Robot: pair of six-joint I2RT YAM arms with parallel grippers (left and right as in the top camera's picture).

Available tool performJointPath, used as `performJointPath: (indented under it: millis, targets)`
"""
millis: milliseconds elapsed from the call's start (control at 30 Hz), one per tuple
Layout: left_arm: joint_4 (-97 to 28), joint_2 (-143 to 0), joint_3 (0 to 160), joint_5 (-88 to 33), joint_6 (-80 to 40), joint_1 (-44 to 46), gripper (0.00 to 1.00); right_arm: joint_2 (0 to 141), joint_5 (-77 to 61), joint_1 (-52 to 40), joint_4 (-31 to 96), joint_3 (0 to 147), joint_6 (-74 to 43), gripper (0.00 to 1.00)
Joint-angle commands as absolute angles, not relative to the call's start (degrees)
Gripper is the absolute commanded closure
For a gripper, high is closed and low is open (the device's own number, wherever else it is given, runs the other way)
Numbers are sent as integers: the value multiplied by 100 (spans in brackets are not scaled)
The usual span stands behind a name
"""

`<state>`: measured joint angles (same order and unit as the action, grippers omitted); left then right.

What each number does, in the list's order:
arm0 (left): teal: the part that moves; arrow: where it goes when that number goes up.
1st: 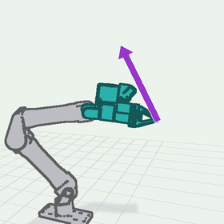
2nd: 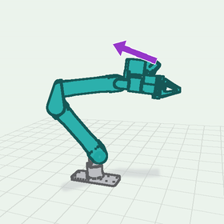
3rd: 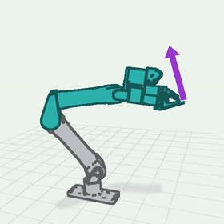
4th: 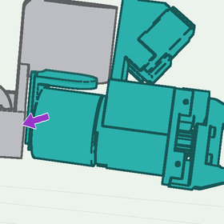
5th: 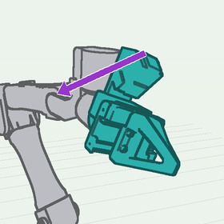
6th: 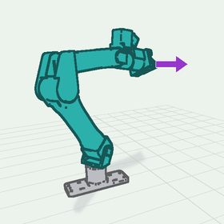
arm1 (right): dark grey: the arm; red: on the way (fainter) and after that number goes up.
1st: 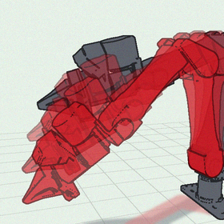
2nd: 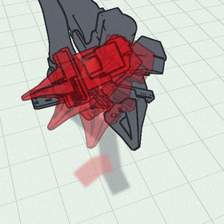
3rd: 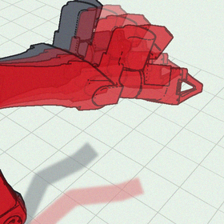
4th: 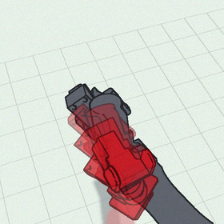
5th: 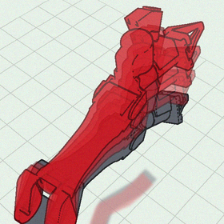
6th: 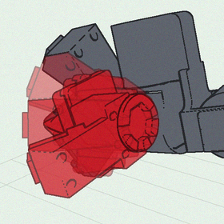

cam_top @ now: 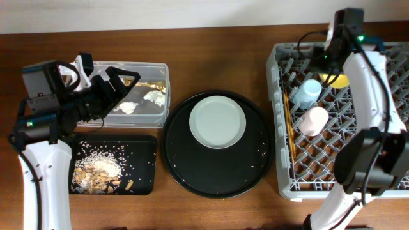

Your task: Sort waste into correct bins and load items into the dishwasher rack

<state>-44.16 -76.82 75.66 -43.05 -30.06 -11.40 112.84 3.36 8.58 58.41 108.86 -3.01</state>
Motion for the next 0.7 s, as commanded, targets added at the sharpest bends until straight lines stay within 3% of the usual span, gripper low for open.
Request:
performJointPath:
  millis: [0, 233, 667]
  targets:
    - [-4410, -7679, 7607, -4346, -3035, -1168, 1, 10597, -296, 1070, 6191, 11544, -316, 96]
    - [-4414, -7679, 7607, -4346, -3035, -1168, 1, 10536, -1330, 1509, 6672, 11467, 301, 96]
    - [-4425, -7679, 7607, -4348, -3035, -1168, 1, 11502, -888, 1614, 6879, 11443, 615, 96]
